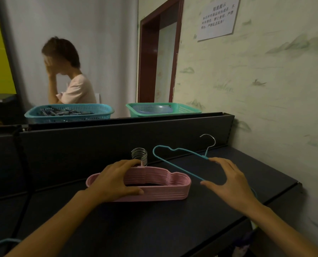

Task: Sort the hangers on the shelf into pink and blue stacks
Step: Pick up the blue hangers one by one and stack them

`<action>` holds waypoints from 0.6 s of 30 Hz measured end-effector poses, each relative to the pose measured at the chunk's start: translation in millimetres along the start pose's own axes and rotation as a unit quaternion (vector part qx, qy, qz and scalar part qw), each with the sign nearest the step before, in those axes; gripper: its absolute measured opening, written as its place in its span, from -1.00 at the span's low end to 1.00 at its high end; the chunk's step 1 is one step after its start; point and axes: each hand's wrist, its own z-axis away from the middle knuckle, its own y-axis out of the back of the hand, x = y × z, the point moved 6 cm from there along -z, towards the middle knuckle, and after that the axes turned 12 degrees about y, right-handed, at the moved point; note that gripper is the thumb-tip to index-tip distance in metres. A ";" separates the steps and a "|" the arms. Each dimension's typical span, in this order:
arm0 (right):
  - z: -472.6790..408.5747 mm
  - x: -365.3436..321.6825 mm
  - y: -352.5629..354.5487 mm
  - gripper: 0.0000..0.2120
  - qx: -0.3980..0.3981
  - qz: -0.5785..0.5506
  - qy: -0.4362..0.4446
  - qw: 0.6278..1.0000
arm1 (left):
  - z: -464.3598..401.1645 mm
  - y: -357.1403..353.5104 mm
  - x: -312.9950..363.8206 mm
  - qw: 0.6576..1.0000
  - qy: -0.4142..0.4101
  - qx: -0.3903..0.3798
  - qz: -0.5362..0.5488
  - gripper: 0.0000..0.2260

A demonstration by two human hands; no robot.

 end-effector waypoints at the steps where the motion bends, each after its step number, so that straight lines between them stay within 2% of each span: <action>1: 3.4 -5.4 -0.6 -0.30 -0.006 -0.006 0.009 1.000 | 3.8 3.6 -4.5 1.000 0.007 0.008 -0.003 -0.06; 4: 16.0 -26.9 -6.4 -0.33 -0.028 -0.013 0.047 0.998 | 23.4 15.5 -30.1 0.999 0.046 0.019 0.005 -0.05; 10: 29.5 -80.4 -37.6 -0.34 -0.083 -0.023 0.131 0.988 | 62.5 45.0 -79.0 0.991 0.114 0.067 0.028 -0.36; 18: 49.0 -156.6 -94.4 -0.35 -0.184 -0.069 0.189 0.962 | 104.6 73.3 -117.2 0.985 0.127 0.113 0.037 -0.48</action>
